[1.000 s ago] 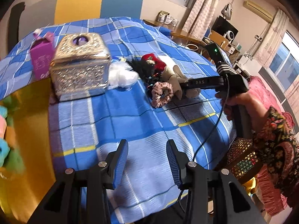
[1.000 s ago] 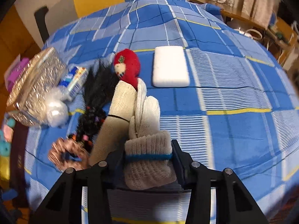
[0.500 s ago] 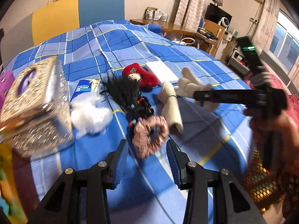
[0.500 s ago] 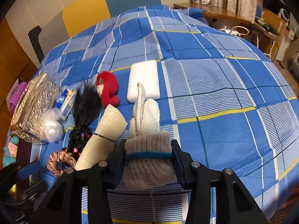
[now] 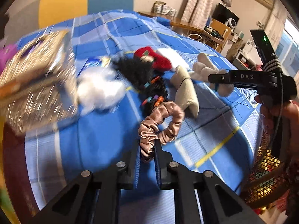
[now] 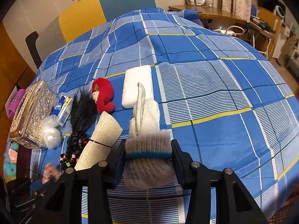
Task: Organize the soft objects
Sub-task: 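Lower the left gripper onto the brown satin scrunchie and close it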
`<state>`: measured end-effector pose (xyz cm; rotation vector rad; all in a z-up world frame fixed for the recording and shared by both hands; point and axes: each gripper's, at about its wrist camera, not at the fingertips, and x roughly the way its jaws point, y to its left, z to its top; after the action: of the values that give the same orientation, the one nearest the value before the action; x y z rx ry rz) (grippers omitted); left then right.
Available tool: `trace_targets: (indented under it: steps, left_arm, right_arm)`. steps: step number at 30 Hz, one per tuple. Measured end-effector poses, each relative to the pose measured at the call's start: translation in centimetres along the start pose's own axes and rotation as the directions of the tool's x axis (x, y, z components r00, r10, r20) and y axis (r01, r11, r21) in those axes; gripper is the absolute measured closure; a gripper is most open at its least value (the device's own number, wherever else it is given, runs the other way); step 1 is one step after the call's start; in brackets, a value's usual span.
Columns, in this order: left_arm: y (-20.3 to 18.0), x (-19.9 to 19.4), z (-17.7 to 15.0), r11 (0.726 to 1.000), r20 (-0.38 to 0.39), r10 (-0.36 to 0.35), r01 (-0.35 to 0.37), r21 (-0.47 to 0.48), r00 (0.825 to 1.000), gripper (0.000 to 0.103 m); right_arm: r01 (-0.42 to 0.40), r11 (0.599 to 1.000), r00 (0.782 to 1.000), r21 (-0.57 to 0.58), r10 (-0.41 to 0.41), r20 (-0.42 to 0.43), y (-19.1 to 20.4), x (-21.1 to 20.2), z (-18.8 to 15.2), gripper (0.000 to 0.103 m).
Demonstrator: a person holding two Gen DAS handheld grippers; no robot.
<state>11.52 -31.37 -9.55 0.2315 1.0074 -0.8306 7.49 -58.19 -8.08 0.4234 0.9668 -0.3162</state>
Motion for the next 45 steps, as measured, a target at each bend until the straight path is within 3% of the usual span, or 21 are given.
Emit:
trace_targets:
  steps: [4, 5, 7, 10, 12, 16, 22, 25, 31, 32, 34, 37, 45]
  left_arm:
    - [1.5, -1.6, -1.9, 0.999, 0.002, 0.003, -0.003, -0.052, 1.000, 0.088]
    - [1.6, -1.9, -2.1, 0.998, 0.010, 0.007, -0.006, -0.062, 1.000, 0.084]
    - [1.9, -2.8, -2.5, 0.998, 0.044, 0.025, -0.022, -0.066, 0.999, 0.058]
    - [1.1, -3.5, -2.7, 0.997, 0.092, 0.082, -0.083, 0.007, 0.992, 0.048]
    - [0.6, -3.2, -2.4, 0.994, 0.092, 0.096, -0.100, 0.043, 0.991, 0.047]
    - [0.1, -1.7, -1.7, 0.990, 0.064, 0.112, -0.117, 0.073, 0.992, 0.047]
    - [1.5, -0.2, -0.6, 0.994, 0.037, 0.103, -0.101, -0.043, 0.994, 0.046]
    - [1.5, 0.2, 0.1, 0.991, 0.046, 0.127, -0.125, -0.051, 0.991, 0.046]
    - [1.8, 1.6, 1.1, 0.992, 0.029, 0.104, -0.101, -0.081, 0.994, 0.046]
    - [1.9, 1.9, 1.1, 0.991, 0.022, 0.108, -0.105, -0.085, 0.994, 0.047]
    - [2.0, 2.0, 1.0, 0.991, 0.028, 0.115, -0.113, -0.078, 0.993, 0.064]
    - [1.8, 2.2, 0.8, 0.992, 0.042, 0.120, -0.119, -0.036, 0.992, 0.075]
    - [2.9, 0.9, -0.2, 0.994, 0.046, 0.071, -0.067, -0.085, 0.996, 0.082]
  right_arm:
    - [0.002, 1.000, 1.000, 0.002, -0.002, 0.004, 0.0, -0.1, 0.0, 0.057]
    - [0.002, 1.000, 1.000, 0.001, -0.002, 0.007, 0.0, -0.2, 0.0, 0.057]
    - [0.001, 1.000, 1.000, 0.000, -0.001, 0.008, 0.0, -0.2, 0.0, 0.057]
    - [0.003, 1.000, 1.000, 0.001, -0.003, 0.010, 0.0, -0.3, -0.1, 0.057]
    - [0.004, 1.000, 1.000, 0.001, -0.004, 0.010, -0.1, -0.3, 0.0, 0.057]
    - [0.000, 1.000, 1.000, 0.000, 0.000, 0.011, -0.1, -0.3, 0.0, 0.057]
    - [-0.002, 1.000, 1.000, -0.002, 0.002, 0.009, 0.0, -0.2, 0.1, 0.057]
    - [-0.002, 1.000, 1.000, -0.003, 0.002, 0.010, 0.1, -0.2, 0.1, 0.057]
    - [0.000, 1.000, 1.000, -0.004, 0.000, 0.009, 0.1, -0.2, 0.0, 0.057]
    - [0.000, 1.000, 1.000, -0.003, 0.000, 0.009, 0.1, -0.2, 0.0, 0.057]
    - [0.000, 1.000, 1.000, -0.004, 0.000, 0.009, 0.1, -0.2, 0.0, 0.057]
    - [0.001, 1.000, 1.000, -0.004, -0.001, 0.010, 0.1, -0.2, 0.0, 0.057]
    - [0.011, 1.000, 1.000, -0.006, -0.011, 0.012, 0.0, 0.0, 0.0, 0.057]
